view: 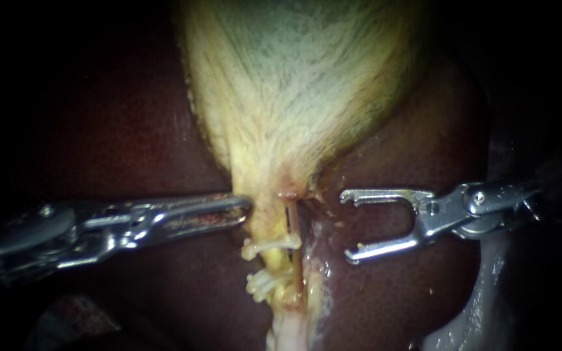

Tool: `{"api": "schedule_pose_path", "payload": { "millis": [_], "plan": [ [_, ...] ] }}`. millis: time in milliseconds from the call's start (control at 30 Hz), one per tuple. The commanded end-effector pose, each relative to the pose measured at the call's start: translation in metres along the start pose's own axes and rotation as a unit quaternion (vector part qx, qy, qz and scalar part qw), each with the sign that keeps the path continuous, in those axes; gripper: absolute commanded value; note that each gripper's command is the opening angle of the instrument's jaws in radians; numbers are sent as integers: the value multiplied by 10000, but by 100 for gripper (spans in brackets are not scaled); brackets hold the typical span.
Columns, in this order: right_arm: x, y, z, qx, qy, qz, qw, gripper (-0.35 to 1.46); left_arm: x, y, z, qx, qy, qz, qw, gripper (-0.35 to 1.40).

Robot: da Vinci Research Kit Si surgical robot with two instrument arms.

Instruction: Going back third clip left tube

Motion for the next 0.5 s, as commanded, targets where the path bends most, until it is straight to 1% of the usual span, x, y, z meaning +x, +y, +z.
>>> {"api": "schedule_pose_path", "payload": {
  "millis": [33,500],
  "plan": [
    [1,0,0,1,0,0,10000,60,1,0,0,-8,5,5,10000,-35],
    [1,-1,1,-3,4,1,10000,60,1,1,-1,-3,8,6,10000,-35]
  ]
}}
